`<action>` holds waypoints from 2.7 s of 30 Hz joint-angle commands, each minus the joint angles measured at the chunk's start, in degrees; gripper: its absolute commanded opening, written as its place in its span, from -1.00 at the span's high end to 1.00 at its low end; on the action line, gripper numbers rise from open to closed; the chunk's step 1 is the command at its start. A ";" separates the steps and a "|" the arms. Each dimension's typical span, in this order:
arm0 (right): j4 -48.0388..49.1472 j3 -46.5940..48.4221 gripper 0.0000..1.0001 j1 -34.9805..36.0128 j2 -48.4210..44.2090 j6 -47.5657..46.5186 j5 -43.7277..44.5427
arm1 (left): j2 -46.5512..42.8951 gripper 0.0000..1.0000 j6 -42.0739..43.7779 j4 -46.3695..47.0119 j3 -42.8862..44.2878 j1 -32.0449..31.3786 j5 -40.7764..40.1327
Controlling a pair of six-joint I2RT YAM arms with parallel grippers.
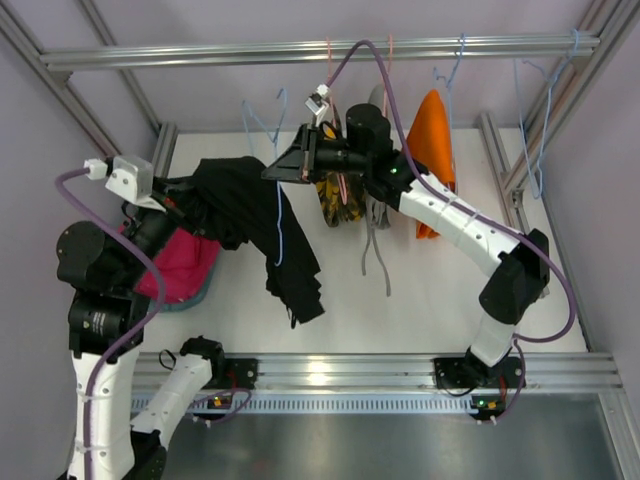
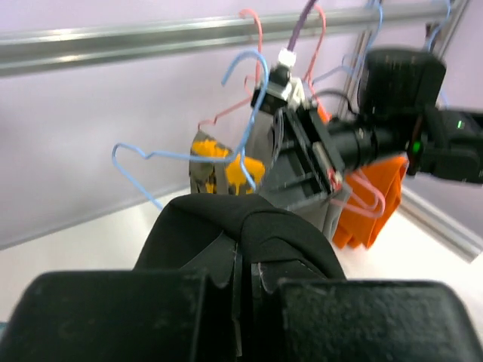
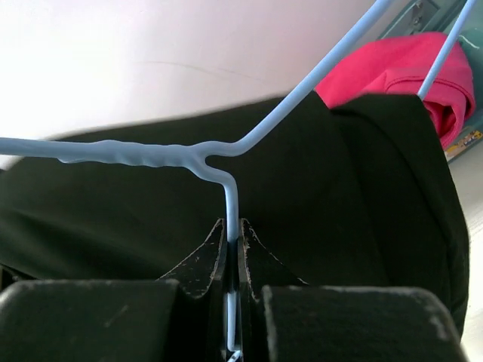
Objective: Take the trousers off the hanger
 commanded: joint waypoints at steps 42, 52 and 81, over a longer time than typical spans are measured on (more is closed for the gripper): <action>-3.07 -3.07 1.00 6.11 -4.42 -11.11 -6.22 | -7.18 1.00 20.75 12.14 1.96 15.39 -51.90; -4.66 -1.84 1.00 6.11 -4.07 -11.29 -7.45 | -11.58 1.00 29.01 16.42 -15.10 15.74 -55.43; -13.18 1.59 1.00 5.32 -7.23 -20.16 -7.54 | 12.76 0.04 23.83 23.23 -42.97 18.64 -38.74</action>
